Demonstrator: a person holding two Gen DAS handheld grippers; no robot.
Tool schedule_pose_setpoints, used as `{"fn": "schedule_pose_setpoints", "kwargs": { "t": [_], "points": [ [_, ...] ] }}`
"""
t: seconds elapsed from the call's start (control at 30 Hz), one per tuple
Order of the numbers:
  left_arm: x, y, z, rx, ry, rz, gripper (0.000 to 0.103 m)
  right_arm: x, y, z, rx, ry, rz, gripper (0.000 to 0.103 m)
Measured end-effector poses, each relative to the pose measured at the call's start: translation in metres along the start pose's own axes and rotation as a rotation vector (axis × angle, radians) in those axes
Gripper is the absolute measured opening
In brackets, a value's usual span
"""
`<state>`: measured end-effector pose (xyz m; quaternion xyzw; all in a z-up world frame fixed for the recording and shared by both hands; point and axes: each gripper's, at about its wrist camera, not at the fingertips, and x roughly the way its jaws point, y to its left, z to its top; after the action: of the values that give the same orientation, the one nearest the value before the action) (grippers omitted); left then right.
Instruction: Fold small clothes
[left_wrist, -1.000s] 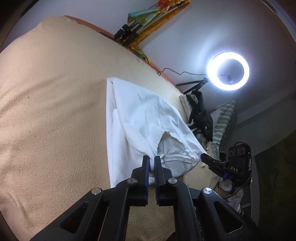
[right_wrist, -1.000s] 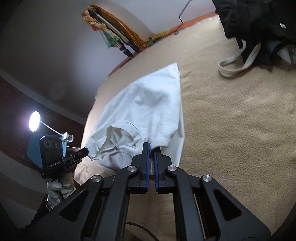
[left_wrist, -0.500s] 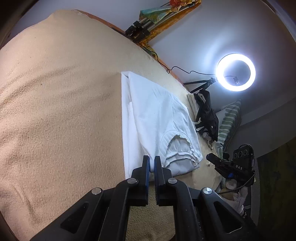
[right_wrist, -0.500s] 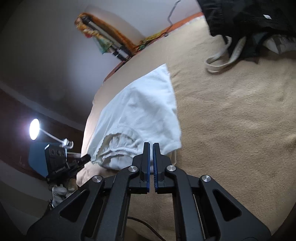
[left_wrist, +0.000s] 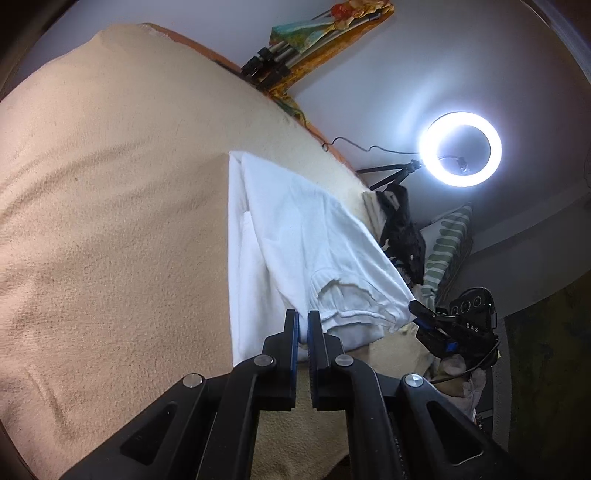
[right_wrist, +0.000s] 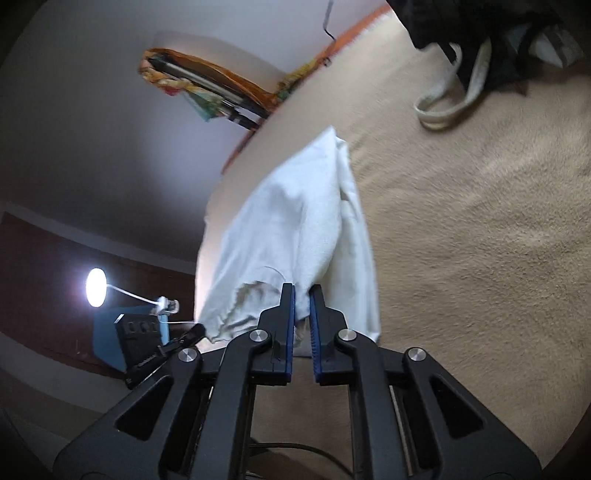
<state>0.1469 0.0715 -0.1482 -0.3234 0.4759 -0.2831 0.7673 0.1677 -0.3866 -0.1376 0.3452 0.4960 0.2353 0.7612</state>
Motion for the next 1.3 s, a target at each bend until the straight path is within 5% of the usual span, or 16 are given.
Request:
{"fn": "schedule_pose_setpoints", "kwargs": {
  "t": [0.27, 0.37, 0.53, 0.7, 0.8, 0.83, 1.0, 1.3],
  "points": [
    [0.013, 0.022, -0.018, 0.004, 0.080, 0.105, 0.001, 0.015, -0.036, -0.018, 0.090, 0.081, -0.107, 0.008],
    [0.013, 0.021, -0.021, 0.040, 0.094, 0.155, 0.002, 0.023, -0.028, -0.018, 0.028, 0.120, -0.172, 0.009],
    [-0.003, 0.004, -0.020, 0.134, 0.073, 0.225, 0.025, 0.007, 0.005, -0.010, -0.203, 0.089, -0.346, 0.024],
    [-0.017, -0.026, -0.011, 0.229, -0.018, 0.254, 0.030, -0.007, 0.031, 0.018, -0.350, -0.008, -0.334, 0.025],
    [-0.003, -0.042, -0.003, 0.271, -0.022, 0.248, 0.031, 0.007, 0.032, 0.040, -0.381, -0.001, -0.321, 0.046],
    [0.003, -0.045, 0.001, 0.280, -0.018, 0.251, 0.031, 0.013, 0.032, 0.048, -0.375, -0.002, -0.314, 0.046],
    [0.035, -0.053, 0.012, 0.367, 0.004, 0.301, 0.031, 0.040, 0.002, 0.087, -0.240, 0.022, -0.205, 0.046],
    [0.069, -0.037, 0.026, 0.332, 0.048, 0.322, 0.035, 0.078, -0.048, 0.121, -0.055, 0.076, -0.032, 0.045]
  ]
}}
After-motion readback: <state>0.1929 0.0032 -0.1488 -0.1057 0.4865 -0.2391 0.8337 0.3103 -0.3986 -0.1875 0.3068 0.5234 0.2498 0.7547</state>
